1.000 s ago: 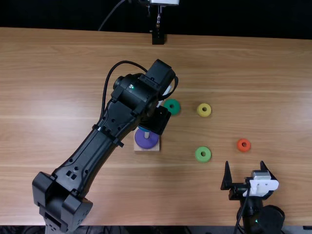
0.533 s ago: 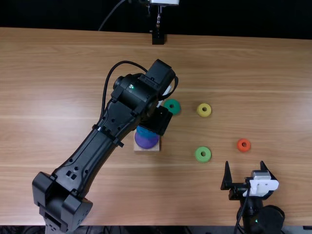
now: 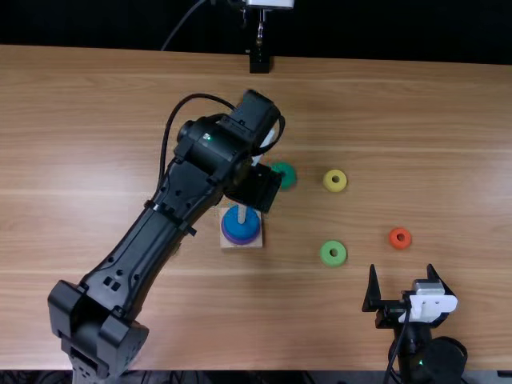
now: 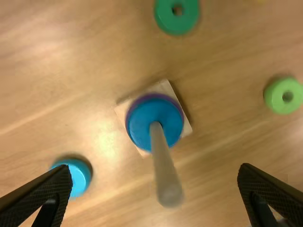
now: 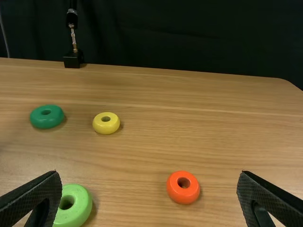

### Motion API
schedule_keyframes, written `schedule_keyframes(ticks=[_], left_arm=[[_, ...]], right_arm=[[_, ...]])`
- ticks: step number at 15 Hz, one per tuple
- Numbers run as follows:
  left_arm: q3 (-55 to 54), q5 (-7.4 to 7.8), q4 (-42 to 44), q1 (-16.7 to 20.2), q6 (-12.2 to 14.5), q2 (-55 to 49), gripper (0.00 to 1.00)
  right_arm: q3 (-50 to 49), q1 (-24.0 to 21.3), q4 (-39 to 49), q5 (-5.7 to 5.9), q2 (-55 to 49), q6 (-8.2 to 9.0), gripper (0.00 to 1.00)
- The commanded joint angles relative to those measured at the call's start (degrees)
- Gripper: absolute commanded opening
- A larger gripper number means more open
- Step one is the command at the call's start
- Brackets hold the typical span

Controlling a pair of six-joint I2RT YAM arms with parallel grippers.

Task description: Build the Hanoi tower: stack the rings onto the peg from bottom to top in this color order: purple, dark blue, light blue, dark green, light green, yellow, orange.

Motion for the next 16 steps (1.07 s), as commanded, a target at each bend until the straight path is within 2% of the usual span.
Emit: schedule_keyframes(ticks=[1, 3, 6, 10, 14, 16], left_arm=[[0.0, -0.52, 2.2, 2.4, 0.0, -2.8, 1.0], [-6.2, -0.2, 9.1, 4.3, 0.1, -7.4, 1.0], [-15.8, 0.01, 18.9, 8.9, 0.1, -15.6, 1.0], [-30.1, 0.43, 23.5, 16.3, 0.1, -25.7, 1.0], [-41.7, 0.54, 27.0, 19.4, 0.2, -32.1, 1.0], [-48.4, 0.64, 29.8, 19.6, 0.2, -35.2, 1.0]], right_arm=[[-2.8, -0.2, -3.7, 0.55, -1.1, -0.18, 1.0], [-2.8, -0.2, -3.7, 0.55, -1.1, -0.18, 1.0], [-2.8, -0.2, -3.7, 0.55, -1.1, -0.18, 1.0], [-2.8, -0.2, -3.7, 0.55, -1.1, -0.18, 1.0], [-2.8, -0.2, -3.7, 0.55, -1.1, -0.18, 1.0], [-2.8, -0.2, -3.7, 0.55, -1.1, -0.18, 1.0]])
